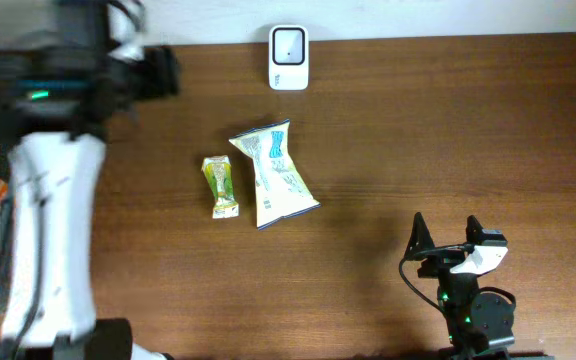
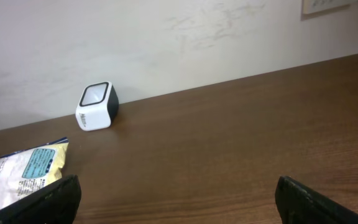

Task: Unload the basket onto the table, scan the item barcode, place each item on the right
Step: 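Reach into the basket and grasp the orange Kleenex tissue pack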

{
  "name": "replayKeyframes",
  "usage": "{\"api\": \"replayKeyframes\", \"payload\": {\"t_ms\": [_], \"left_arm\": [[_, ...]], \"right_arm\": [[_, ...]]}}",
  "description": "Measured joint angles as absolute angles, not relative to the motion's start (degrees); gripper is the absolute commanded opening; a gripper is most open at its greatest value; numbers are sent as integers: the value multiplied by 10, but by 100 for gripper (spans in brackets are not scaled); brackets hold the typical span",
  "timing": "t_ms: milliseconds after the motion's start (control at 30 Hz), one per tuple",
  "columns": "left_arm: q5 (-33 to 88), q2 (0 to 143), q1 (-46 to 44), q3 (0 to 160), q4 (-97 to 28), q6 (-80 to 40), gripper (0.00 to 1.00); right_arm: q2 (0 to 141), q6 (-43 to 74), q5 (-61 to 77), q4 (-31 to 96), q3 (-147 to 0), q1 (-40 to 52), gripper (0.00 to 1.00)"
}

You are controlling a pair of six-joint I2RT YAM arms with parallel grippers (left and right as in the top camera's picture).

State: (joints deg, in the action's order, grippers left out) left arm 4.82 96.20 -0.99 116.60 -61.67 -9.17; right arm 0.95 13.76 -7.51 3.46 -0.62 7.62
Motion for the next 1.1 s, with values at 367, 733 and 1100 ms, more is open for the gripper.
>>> {"api": "replayKeyframes", "payload": {"t_ms": [367, 733, 1100], "left_arm": [[-53, 932, 271, 1299, -635, -81, 78], [-19, 1120, 369, 1292, -710, -40, 82], [-17, 1259, 438, 1283, -755, -40, 82]], "right_arm": [[10, 138, -75, 35, -6, 76, 99], [10, 137, -75, 35, -6, 76, 99], [10, 137, -75, 35, -6, 76, 99]]}}
